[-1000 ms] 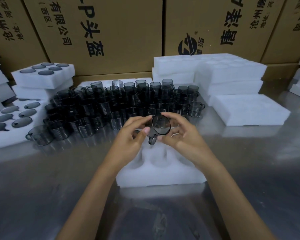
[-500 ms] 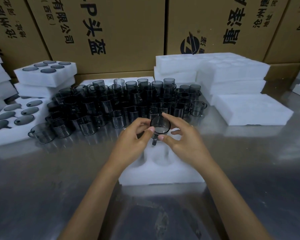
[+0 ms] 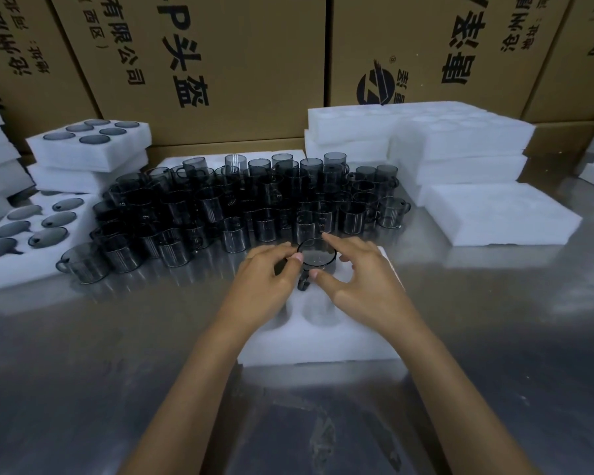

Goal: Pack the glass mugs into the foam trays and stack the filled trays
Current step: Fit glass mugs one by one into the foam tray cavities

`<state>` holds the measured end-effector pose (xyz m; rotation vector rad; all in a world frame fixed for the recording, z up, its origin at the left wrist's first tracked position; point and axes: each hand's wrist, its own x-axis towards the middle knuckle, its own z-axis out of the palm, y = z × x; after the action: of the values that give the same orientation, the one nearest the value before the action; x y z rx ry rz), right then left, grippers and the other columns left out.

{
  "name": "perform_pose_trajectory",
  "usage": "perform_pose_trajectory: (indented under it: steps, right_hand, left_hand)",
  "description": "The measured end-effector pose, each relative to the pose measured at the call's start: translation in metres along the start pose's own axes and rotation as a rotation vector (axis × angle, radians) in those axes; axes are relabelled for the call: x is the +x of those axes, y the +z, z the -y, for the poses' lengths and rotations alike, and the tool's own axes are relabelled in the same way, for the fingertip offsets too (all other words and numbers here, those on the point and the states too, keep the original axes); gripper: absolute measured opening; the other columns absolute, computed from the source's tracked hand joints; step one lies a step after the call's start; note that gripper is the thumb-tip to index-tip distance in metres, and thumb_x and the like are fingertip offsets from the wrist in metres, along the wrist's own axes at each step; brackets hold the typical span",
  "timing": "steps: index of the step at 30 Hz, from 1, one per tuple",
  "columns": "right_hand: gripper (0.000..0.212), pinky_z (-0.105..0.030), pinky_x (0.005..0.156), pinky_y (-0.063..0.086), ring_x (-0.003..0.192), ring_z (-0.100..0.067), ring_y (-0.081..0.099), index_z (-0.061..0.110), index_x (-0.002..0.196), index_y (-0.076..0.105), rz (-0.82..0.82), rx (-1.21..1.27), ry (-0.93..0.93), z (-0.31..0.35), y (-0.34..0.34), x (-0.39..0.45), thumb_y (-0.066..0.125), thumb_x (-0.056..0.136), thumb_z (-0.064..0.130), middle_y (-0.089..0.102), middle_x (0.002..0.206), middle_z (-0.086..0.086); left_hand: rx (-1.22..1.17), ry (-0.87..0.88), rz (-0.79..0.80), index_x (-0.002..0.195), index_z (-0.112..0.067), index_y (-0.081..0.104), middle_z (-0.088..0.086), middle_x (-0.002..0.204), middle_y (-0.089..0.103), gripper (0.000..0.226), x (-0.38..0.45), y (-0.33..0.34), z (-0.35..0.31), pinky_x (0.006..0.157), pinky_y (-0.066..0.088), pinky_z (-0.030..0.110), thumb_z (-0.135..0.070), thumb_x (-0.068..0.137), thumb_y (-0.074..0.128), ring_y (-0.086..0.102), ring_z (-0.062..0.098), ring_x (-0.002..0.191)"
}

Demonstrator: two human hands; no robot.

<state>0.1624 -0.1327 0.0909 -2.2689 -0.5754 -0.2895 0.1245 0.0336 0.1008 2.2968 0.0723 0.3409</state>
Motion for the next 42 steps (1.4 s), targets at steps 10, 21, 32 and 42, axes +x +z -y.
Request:
perform_pose_trajectory:
  steps: [10, 21, 32, 42]
  right_hand:
    - [0.033, -0.025, 0.109, 0.033, 0.131, -0.01, 0.038, 0.02, 0.126, 0.067, -0.062, 0.041, 0.072, 0.002, -0.004, -0.001, 0.055, 0.097, 0.03, 0.056, 0.137, 0.009]
    - [0.028, -0.021, 0.107, 0.028, 0.134, -0.011, 0.037, 0.022, 0.116, 0.074, 0.006, -0.086, 0.095, 0.001, -0.002, -0.002, 0.06, 0.092, 0.023, 0.057, 0.139, 0.005]
    - [0.032, -0.036, 0.099, 0.048, 0.115, -0.017, 0.056, 0.025, 0.117, 0.07, -0.094, 0.104, 0.207, -0.001, -0.009, 0.051, 0.059, 0.088, 0.017, 0.066, 0.105, 0.01]
    - [0.013, -0.043, 0.099, 0.046, 0.121, -0.029, 0.046, 0.016, 0.094, 0.068, 0.151, -0.184, 0.144, -0.005, 0.035, 0.115, 0.063, 0.086, 0.007, 0.05, 0.122, -0.011]
  left_hand:
    - [-0.069, 0.07, -0.066, 0.123, -0.029, 0.066, -0.022, 0.119, 0.058, 0.028, -0.004, -0.003, -0.001, 0.107, 0.037, 0.027, -0.021, 0.098, 0.055, 0.048, 0.005, 0.125]
    - [0.216, 0.115, 0.021, 0.122, -0.023, 0.068, -0.01, 0.144, 0.052, 0.028, -0.002, 0.004, 0.001, 0.118, 0.02, 0.033, -0.025, 0.095, 0.06, 0.034, 0.011, 0.139]
    - [0.241, 0.126, -0.021, 0.11, -0.029, 0.072, -0.016, 0.139, 0.055, 0.022, -0.002, 0.005, 0.004, 0.119, 0.007, 0.038, -0.032, 0.098, 0.053, 0.038, 0.005, 0.133]
    - [0.211, 0.128, -0.006, 0.111, -0.029, 0.071, -0.019, 0.138, 0.053, 0.023, -0.002, 0.005, 0.004, 0.116, 0.007, 0.035, -0.031, 0.099, 0.051, 0.032, 0.002, 0.133]
